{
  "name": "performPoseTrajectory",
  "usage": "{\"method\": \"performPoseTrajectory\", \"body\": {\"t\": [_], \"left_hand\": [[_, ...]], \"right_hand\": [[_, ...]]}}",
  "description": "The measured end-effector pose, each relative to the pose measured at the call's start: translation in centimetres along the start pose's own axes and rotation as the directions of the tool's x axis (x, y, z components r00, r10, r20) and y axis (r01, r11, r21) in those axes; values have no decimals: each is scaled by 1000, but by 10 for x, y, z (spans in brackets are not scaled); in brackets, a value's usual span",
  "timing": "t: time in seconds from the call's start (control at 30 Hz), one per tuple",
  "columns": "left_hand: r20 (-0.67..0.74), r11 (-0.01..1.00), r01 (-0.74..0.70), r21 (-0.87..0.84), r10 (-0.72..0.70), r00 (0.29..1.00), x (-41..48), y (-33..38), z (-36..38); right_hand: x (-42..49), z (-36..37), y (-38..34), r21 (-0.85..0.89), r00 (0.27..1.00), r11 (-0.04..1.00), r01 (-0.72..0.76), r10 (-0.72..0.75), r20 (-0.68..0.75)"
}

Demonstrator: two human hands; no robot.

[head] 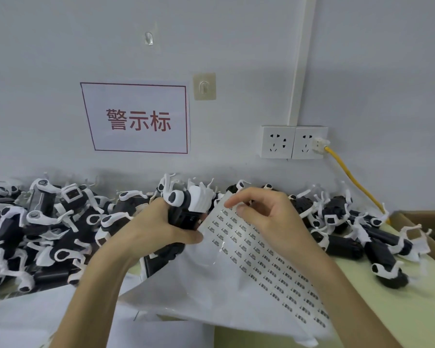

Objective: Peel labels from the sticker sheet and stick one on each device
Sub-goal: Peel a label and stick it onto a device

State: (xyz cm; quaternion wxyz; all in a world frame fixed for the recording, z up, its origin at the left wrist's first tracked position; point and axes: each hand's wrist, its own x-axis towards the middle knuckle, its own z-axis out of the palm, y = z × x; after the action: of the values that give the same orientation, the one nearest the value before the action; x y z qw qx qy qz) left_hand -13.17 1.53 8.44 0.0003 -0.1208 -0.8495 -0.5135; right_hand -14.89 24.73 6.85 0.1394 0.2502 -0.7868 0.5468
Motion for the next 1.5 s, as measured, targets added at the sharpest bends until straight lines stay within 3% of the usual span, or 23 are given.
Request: {"method": "performPoseTrajectory", "body": {"t": [0.07,0.13,0.23,0.3,0.43,0.53,0.7,0.93,1.23,1.5], "left_hand": [[-23,999,36,-7,-36,999,1,0,2],[-17,997,73,0,-73,997,0,0,3],[-16,996,91,-5,-91,996,2,-2,6],[-25,995,98,-6,-98,995,4,-3,7],[-18,996,80,-39,-81,997,5,-3,6],[-44,995,39,-91,-43,998,6,-4,5],[-7,989,-19,-148,18,1000,5,-5,1],[16,994,-79,-77,80,997,5,-1,4],[-81,990,-126,-62,121,989,5,7,12],[-125,995,-35,-97,23,992,0,9,7]], "right_hand": [[-1,5,2,-237,993,966,101,-113,-36],[-2,10,4,-529,952,820,219,-298,-66],[-4,20,6,-674,876,663,326,-480,-48],[-5,24,8,-652,852,661,371,-522,-44],[-7,29,7,-385,919,848,363,-395,-5],[-8,31,6,-303,944,901,312,-330,-8],[-9,37,9,-298,941,910,288,-327,-89],[-7,44,14,-263,904,906,331,-385,-185],[-6,41,16,-298,905,894,335,-393,-161],[-6,34,15,-217,909,905,367,-398,-122]]}}
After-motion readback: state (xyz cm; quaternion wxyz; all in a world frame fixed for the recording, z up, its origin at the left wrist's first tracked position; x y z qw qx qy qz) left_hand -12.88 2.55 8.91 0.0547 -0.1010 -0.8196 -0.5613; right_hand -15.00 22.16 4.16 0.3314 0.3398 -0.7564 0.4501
